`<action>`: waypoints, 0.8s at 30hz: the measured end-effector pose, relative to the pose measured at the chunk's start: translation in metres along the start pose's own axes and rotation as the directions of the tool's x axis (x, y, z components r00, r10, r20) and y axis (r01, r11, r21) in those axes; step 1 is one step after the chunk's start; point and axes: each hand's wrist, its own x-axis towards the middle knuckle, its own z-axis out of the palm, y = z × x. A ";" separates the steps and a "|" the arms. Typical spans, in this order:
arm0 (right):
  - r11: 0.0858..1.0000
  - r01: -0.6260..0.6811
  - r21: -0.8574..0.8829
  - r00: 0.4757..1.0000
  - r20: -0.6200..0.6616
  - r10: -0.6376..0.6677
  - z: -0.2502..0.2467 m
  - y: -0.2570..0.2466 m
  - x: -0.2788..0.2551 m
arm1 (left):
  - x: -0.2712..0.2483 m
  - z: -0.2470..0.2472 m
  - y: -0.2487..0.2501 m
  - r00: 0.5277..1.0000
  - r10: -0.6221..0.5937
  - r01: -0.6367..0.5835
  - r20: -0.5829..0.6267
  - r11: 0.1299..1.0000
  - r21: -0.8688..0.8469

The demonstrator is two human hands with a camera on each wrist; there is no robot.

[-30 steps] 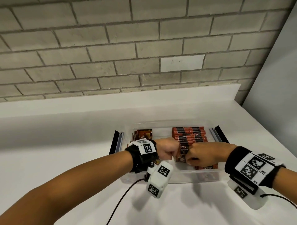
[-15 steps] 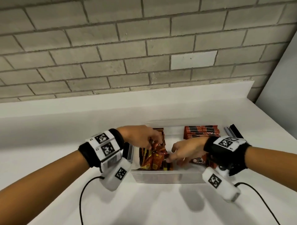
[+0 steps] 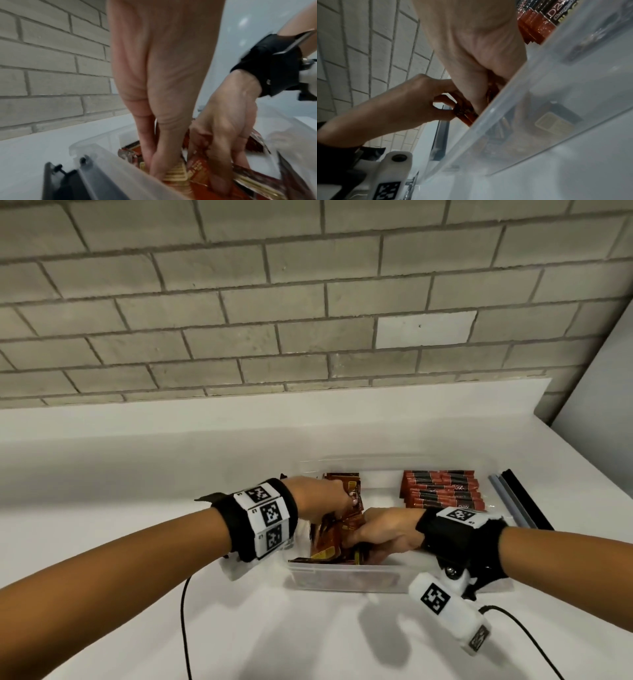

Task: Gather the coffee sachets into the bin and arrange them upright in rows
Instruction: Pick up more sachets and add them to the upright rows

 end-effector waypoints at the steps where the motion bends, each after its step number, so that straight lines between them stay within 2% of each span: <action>1: 1.000 0.027 0.005 1.000 0.008 -0.027 -0.001 -0.001 -0.002 | -0.003 -0.005 -0.004 0.999 0.024 -0.024 -0.039 1.000 -0.019; 4: 0.995 0.078 0.068 0.997 0.024 -0.080 -0.008 -0.005 -0.015 | -0.012 -0.017 -0.020 0.989 0.038 -0.052 -0.143 0.994 -0.099; 7: 0.985 0.122 0.126 0.992 0.004 -0.123 -0.019 -0.010 -0.031 | -0.024 -0.029 -0.032 0.955 -0.037 -0.039 -0.295 0.968 -0.246; 12: 0.964 0.199 0.178 0.979 -0.073 -0.189 -0.033 -0.014 -0.054 | -0.045 -0.036 -0.044 0.822 -0.253 -0.034 -0.510 0.872 -0.488; 14: 0.946 0.244 0.212 0.968 -0.105 -0.226 -0.035 -0.014 -0.063 | -0.050 -0.031 -0.042 0.773 -0.377 -0.042 -0.511 0.772 -0.634; 17: 0.905 0.323 0.279 0.944 -0.160 -0.288 -0.034 -0.012 -0.074 | -0.054 -0.020 -0.034 0.710 -0.556 -0.118 -0.432 0.510 -0.852; 20: 0.815 0.407 0.412 0.912 -0.221 -0.345 -0.028 -0.010 -0.076 | -0.052 -0.008 -0.016 0.720 -0.617 -0.217 -0.317 0.234 -0.948; 22: 0.751 0.462 0.473 0.887 -0.246 -0.391 -0.021 -0.010 -0.076 | -0.045 -0.001 0.001 0.714 -0.648 -0.231 -0.264 0.138 -0.963; 24: 0.700 0.502 0.507 0.864 -0.252 -0.436 -0.012 -0.010 -0.077 | -0.034 0.009 0.015 0.669 -0.700 -0.251 -0.250 0.105 -0.962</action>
